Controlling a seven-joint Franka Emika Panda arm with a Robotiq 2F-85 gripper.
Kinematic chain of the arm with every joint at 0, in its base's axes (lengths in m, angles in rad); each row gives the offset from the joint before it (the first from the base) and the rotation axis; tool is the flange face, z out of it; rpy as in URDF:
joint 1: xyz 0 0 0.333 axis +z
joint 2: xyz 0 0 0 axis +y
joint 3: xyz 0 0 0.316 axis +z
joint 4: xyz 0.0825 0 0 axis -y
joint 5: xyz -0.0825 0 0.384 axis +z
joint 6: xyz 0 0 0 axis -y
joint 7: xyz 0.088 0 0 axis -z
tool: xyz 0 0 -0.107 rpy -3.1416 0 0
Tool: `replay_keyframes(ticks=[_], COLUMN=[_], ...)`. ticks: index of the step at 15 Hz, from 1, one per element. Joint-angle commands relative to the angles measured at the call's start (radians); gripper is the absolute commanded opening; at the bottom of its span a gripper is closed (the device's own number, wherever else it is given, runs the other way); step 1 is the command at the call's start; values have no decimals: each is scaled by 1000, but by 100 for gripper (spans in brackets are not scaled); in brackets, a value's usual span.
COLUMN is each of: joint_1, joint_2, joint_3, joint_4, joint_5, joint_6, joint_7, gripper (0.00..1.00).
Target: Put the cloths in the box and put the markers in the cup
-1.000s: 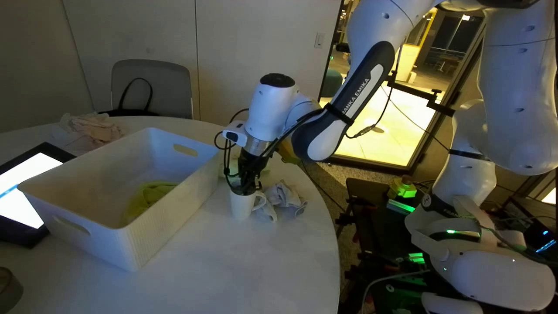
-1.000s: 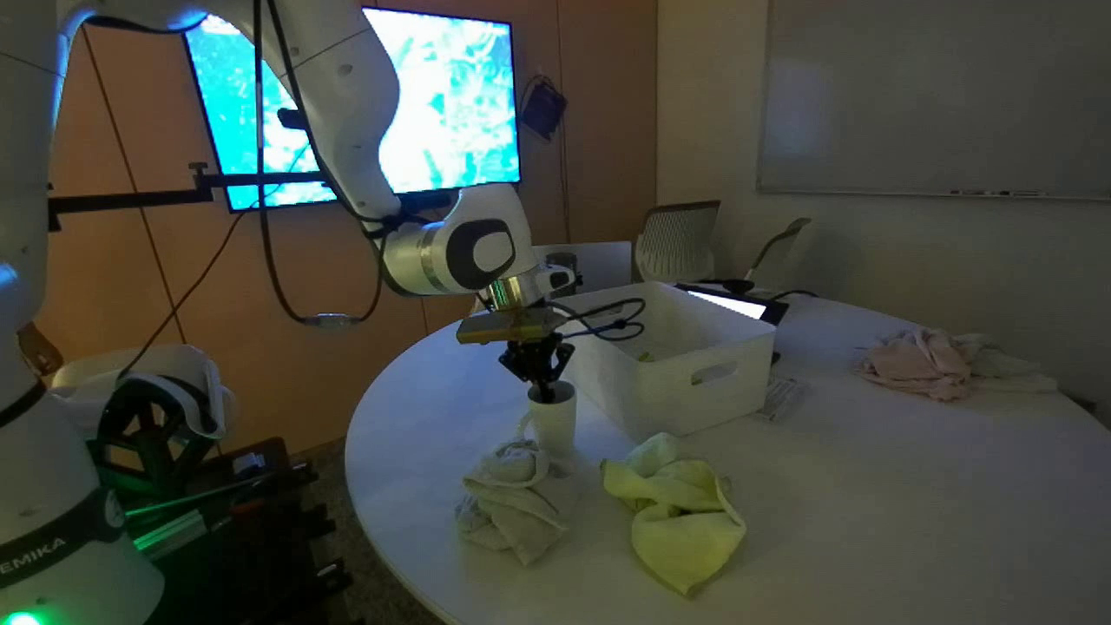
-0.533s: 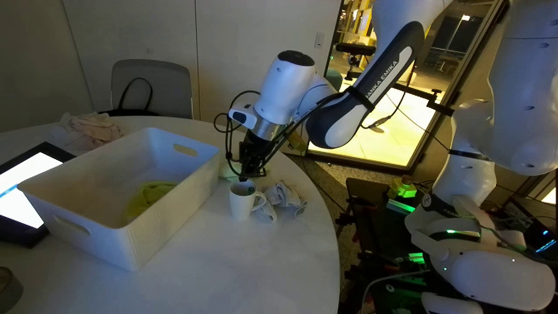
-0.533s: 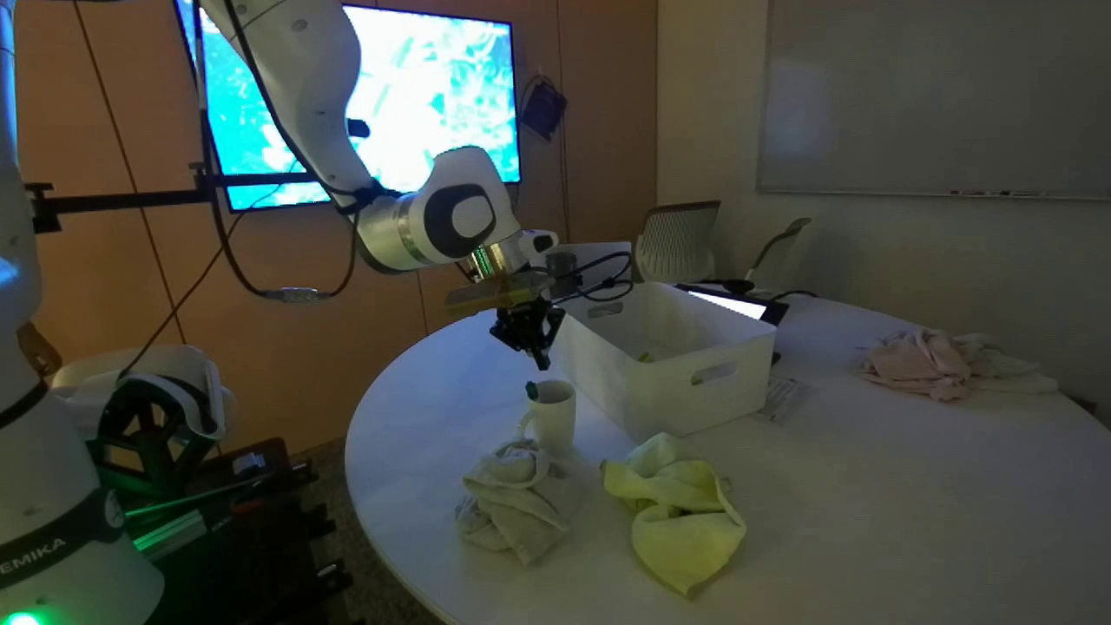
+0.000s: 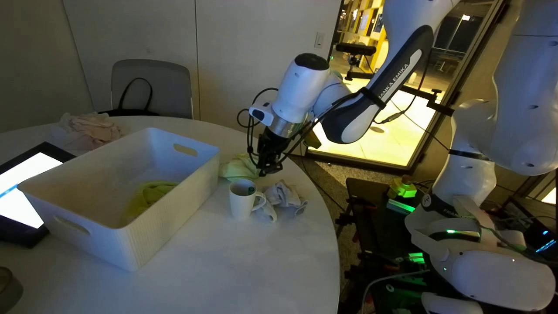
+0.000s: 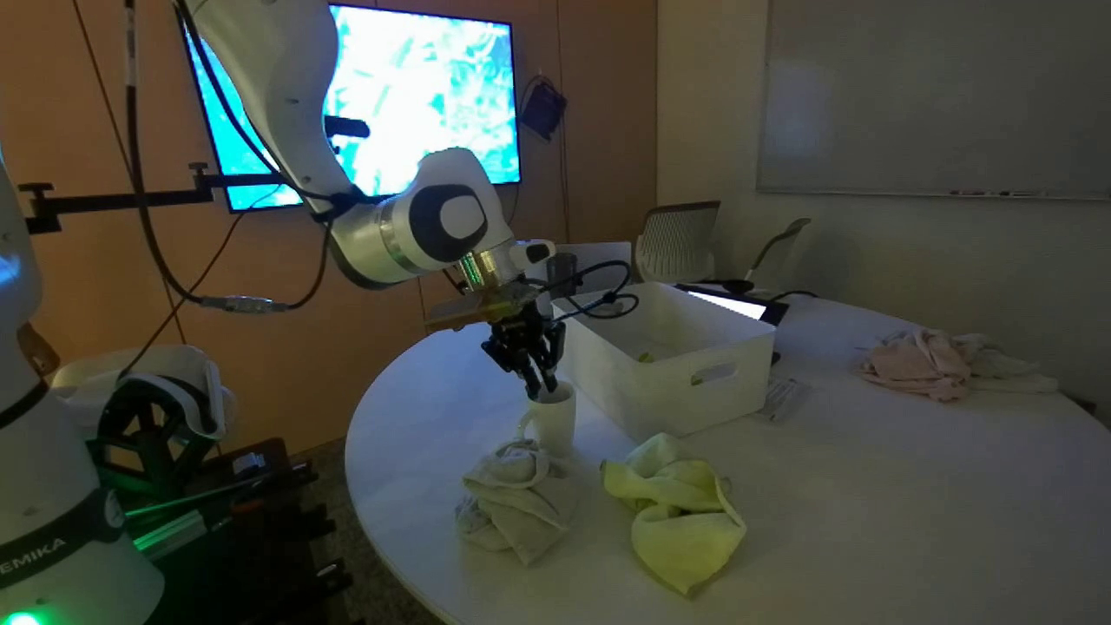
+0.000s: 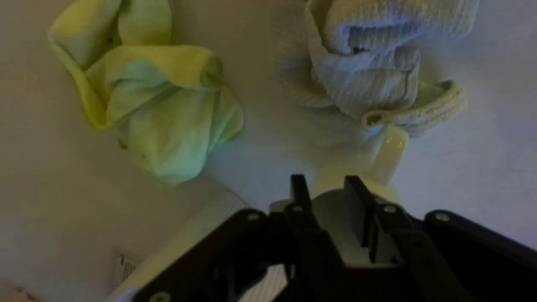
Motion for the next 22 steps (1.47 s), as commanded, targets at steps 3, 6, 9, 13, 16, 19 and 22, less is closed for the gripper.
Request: replay_keyframes(ticks=[3,6,9,13,16,19,22], joint_1=[0,0,0,-15,-21,-22,-43], joint_2=[-23,-21,-42,-55,-48,-29,-2], joint_3=[-56,-74,-71,-49,-42,-46,-43], joint_4=[-61,-76,-99,-110,-112,-97,-68], joint_5=[-57,-64,-27,-26,-24,-40,3], joint_6=[3,-13,-85,-195,-239,-254,-238], joint_7=[87,105,100,121,130,165,134], gripper=[77,99,100,100,100,100,100])
